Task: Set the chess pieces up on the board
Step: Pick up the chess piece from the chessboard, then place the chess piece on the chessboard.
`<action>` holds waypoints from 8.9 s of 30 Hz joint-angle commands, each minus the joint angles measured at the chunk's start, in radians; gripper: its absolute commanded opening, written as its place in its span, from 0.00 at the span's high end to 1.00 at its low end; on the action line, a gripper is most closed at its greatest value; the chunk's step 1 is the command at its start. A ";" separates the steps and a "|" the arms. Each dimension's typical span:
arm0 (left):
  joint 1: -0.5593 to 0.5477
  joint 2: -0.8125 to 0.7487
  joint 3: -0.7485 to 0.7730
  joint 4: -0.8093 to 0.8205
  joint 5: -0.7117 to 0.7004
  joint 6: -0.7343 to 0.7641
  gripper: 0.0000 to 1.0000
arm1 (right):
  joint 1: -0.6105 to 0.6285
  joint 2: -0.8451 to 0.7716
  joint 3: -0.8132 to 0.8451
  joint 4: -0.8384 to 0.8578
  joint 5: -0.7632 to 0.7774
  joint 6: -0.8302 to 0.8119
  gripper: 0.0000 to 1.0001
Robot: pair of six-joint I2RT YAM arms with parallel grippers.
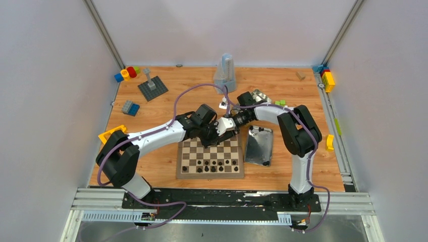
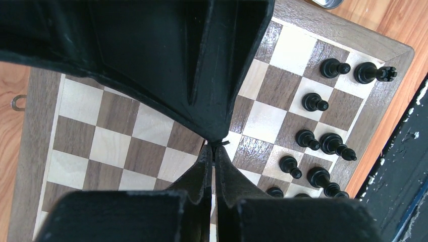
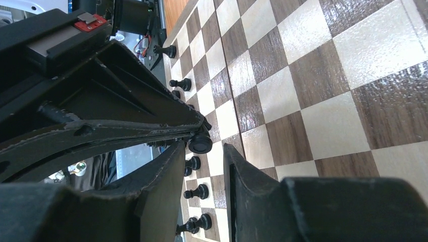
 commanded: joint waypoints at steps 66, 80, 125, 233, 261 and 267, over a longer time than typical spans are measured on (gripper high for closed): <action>0.255 -0.231 0.159 0.063 0.469 -0.072 0.20 | -0.176 -0.222 0.242 -0.159 -0.121 0.016 0.99; 0.322 -0.224 0.235 0.207 0.637 -0.302 0.19 | -0.179 -0.332 0.280 -0.158 -0.139 0.076 0.99; 0.287 -0.141 0.106 0.545 0.681 -0.440 0.52 | -0.176 -0.318 0.164 0.169 -0.292 0.422 0.99; -0.464 0.487 0.830 -0.930 -0.269 0.242 0.97 | -0.699 -0.698 -0.147 -0.140 0.017 -0.143 0.69; -0.496 0.661 0.897 -0.929 -0.303 0.154 0.93 | -0.707 -0.667 -0.141 -0.175 -0.038 -0.157 0.70; -0.496 0.668 0.895 -0.926 -0.303 0.145 0.91 | -0.707 -0.668 -0.142 -0.176 -0.043 -0.157 0.70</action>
